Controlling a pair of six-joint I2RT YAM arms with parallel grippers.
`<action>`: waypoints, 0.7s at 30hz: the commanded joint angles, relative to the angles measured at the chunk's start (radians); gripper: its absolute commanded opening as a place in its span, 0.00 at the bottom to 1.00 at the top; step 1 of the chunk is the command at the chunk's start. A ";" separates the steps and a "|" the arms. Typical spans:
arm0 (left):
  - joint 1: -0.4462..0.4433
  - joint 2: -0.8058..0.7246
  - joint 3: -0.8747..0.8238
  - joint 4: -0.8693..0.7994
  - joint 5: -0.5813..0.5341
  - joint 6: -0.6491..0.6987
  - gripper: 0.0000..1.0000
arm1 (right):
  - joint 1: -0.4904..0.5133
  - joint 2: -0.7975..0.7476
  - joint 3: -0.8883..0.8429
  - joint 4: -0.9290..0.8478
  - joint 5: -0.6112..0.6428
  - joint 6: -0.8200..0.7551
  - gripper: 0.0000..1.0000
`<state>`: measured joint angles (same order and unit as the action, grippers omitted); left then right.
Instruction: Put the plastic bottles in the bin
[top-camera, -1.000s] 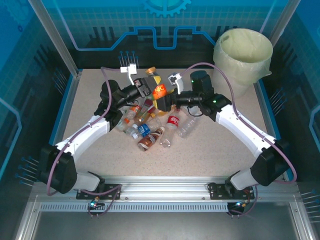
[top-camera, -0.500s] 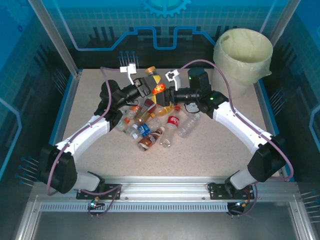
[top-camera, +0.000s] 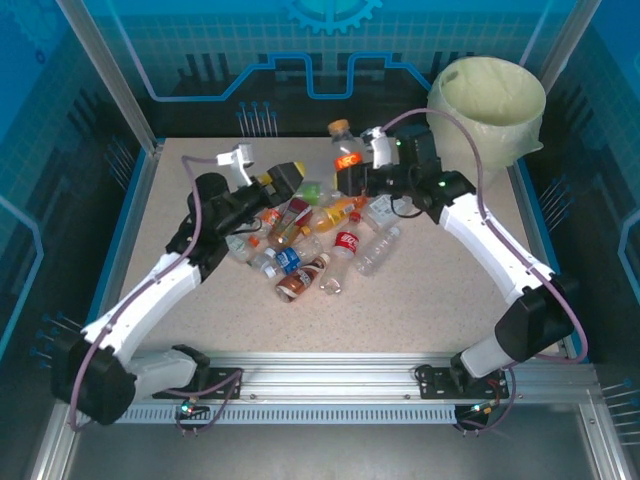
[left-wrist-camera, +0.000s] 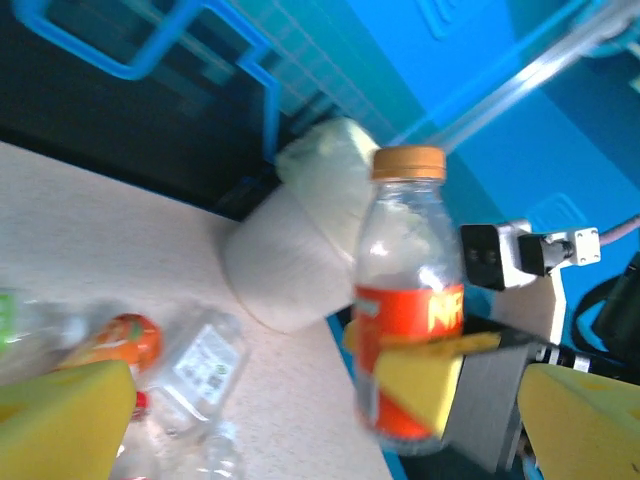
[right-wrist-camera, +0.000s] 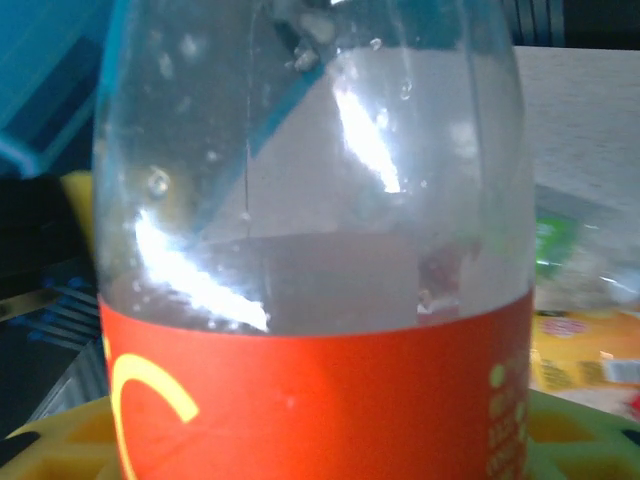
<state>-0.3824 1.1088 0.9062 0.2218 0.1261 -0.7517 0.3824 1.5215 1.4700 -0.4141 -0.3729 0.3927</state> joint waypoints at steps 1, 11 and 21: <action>0.003 -0.086 -0.067 -0.171 -0.211 0.035 0.99 | -0.094 0.012 0.066 -0.025 0.011 0.026 0.50; 0.007 -0.244 -0.204 -0.272 -0.401 -0.036 0.99 | -0.350 0.165 0.322 -0.049 0.038 0.087 0.54; 0.011 -0.310 -0.238 -0.436 -0.440 -0.089 0.99 | -0.480 0.430 0.667 -0.071 0.189 0.172 0.53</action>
<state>-0.3767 0.8204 0.6945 -0.1467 -0.2764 -0.8082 -0.0761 1.9057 2.0441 -0.4625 -0.2340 0.5201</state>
